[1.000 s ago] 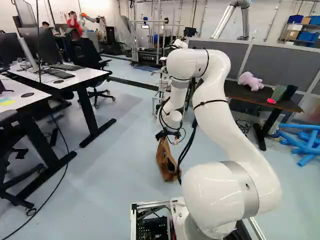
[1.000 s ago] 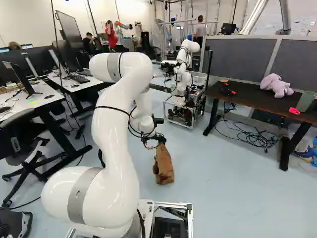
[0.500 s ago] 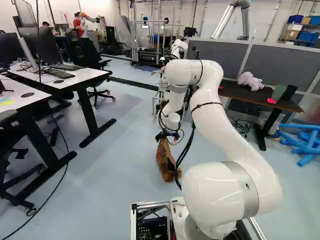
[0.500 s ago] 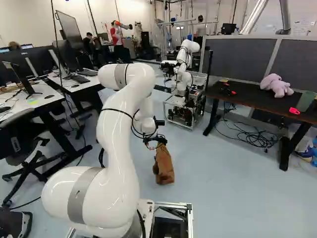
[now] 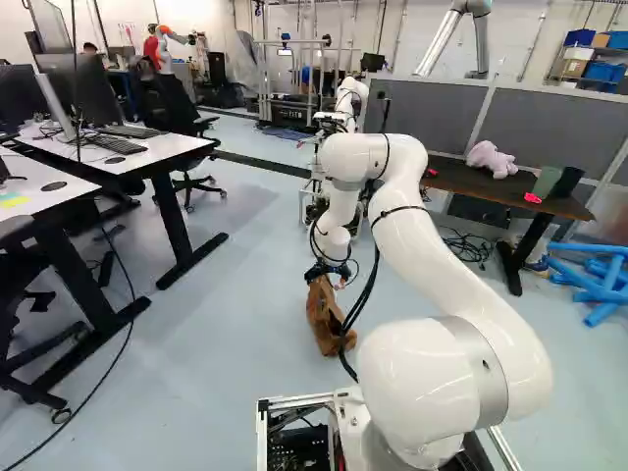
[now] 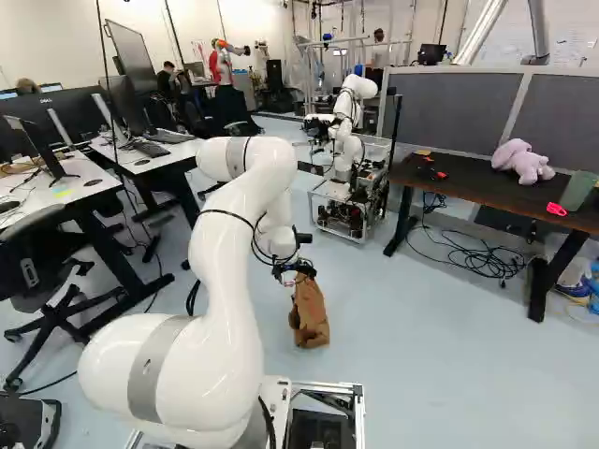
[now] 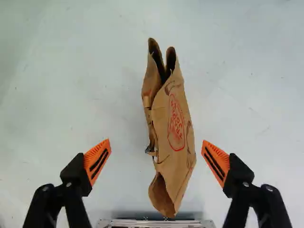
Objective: Pick up the bag on the ground and place it on the table
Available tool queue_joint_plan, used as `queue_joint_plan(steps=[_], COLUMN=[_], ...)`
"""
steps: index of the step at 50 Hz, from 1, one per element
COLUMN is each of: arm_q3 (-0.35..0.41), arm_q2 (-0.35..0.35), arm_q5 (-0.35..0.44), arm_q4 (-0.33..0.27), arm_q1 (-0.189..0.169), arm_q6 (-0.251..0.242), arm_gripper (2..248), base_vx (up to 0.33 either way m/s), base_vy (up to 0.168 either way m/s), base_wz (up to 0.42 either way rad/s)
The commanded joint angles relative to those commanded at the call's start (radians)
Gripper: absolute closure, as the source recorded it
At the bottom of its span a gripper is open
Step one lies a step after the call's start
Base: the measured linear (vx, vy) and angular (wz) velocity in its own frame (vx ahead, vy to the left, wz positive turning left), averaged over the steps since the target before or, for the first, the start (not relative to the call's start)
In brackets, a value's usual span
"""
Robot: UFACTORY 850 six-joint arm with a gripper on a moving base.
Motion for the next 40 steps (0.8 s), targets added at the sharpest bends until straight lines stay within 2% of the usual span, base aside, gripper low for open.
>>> queue_joint_plan(steps=[7, 24, 30, 40], arm_q3=[-0.02, -0.071, -0.09, -0.122], arm_q2=[-0.025, -0.088, -0.11, -0.147], arm_q5=[-0.011, -0.015, -0.015, -0.015], arm_q4=[0.0, 0.0, 0.0, 0.0], arm_q1=[0.0, 0.0, 0.0, 0.0], arm_q6=[-0.032, -0.194, -0.214, -0.22], arm_gripper=[3, 3, 3, 3], base_vx=[0.0, 0.0, 0.0, 0.0], base_vy=[0.0, 0.0, 0.0, 0.0], base_wz=[0.0, 0.0, 0.0, 0.0])
